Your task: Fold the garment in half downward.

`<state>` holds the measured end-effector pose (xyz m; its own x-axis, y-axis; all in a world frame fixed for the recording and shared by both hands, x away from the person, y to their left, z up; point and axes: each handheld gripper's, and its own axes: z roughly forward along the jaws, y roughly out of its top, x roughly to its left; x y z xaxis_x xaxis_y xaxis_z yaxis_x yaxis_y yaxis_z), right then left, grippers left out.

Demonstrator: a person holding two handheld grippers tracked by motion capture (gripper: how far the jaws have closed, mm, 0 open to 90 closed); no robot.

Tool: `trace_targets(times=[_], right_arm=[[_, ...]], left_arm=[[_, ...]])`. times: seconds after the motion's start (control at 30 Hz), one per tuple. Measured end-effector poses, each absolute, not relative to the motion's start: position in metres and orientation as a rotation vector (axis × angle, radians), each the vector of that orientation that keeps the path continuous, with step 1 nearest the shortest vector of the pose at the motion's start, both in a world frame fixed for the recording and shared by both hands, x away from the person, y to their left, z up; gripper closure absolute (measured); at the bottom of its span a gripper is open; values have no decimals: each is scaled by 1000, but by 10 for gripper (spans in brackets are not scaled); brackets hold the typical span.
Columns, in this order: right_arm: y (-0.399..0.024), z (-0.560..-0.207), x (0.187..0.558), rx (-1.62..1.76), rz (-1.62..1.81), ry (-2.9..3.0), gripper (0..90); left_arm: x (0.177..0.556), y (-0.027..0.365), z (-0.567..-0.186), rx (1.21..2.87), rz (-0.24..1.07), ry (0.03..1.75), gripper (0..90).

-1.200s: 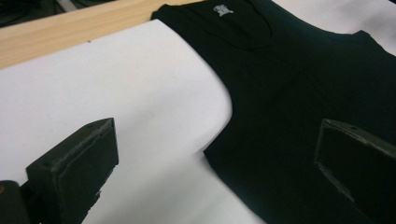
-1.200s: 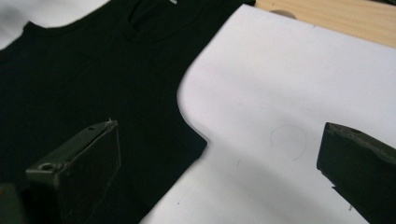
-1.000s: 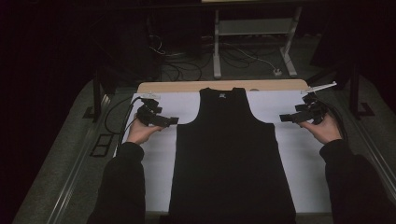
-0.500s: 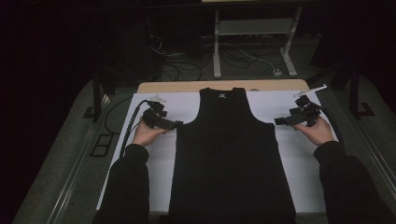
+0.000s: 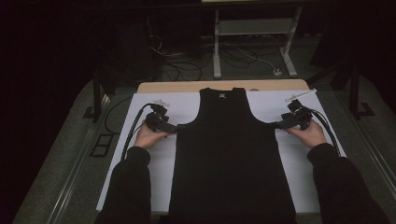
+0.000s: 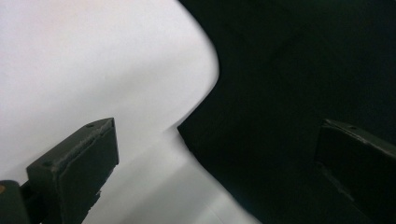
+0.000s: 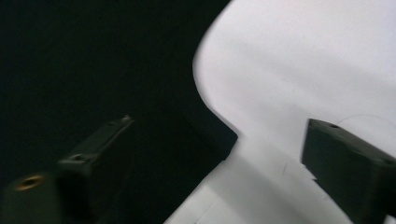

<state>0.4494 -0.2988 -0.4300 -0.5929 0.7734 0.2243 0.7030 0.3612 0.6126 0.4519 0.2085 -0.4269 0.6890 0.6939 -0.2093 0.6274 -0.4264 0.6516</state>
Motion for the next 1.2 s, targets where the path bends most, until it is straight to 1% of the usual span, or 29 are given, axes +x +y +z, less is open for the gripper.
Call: trace_targets(times=[0.07, 0.1, 0.17, 0.2, 0.23, 0.3, 0.37, 0.43, 0.53, 0.77, 0.87, 0.93, 1.13, 1.2], right_arm=[[-297, -432, 450, 1366, 1038, 2512, 143], [-297, -433, 450, 1366, 1038, 2512, 158], [-296, -435, 449, 1371, 1035, 2512, 217], [-296, -436, 449, 1360, 1036, 2514, 280], [-296, -437, 449, 1362, 1035, 2520, 312], [-295, -438, 450, 1367, 1027, 2530, 355], [-295, -440, 450, 1368, 1024, 2532, 391], [-295, -441, 450, 1371, 1015, 2532, 411], [-294, -441, 450, 1368, 1004, 2525, 485], [-292, -441, 450, 1364, 1007, 2503, 560], [-292, -442, 451, 1360, 1012, 2505, 614], [-292, -442, 451, 1362, 1016, 2514, 644], [-289, -444, 451, 1347, 998, 2512, 703], [-288, -444, 451, 1340, 982, 2509, 721]], left_arm=[[452, 208, -428, 2183, 112, 1007, 0], [452, 208, -429, 2180, 100, 1010, 17], [453, 208, -431, 2181, 77, 1008, 57], [453, 208, -432, 2176, 73, 1006, 86], [453, 207, -432, 2174, 69, 1001, 123], [452, 207, -432, 2171, 67, 988, 182], [452, 206, -432, 2176, 78, 988, 262], [453, 204, -433, 2183, 93, 1003, 311], [453, 203, -435, 2201, 112, 1013, 386], [454, 201, -436, 2198, 149, 1023, 491], [455, 199, -439, 2199, 136, 1028, 484], [455, 198, -440, 2195, 138, 1032, 495], [456, 201, -440, 2185, 143, 1055, 586], [455, 199, -441, 2185, 152, 1048, 647]])
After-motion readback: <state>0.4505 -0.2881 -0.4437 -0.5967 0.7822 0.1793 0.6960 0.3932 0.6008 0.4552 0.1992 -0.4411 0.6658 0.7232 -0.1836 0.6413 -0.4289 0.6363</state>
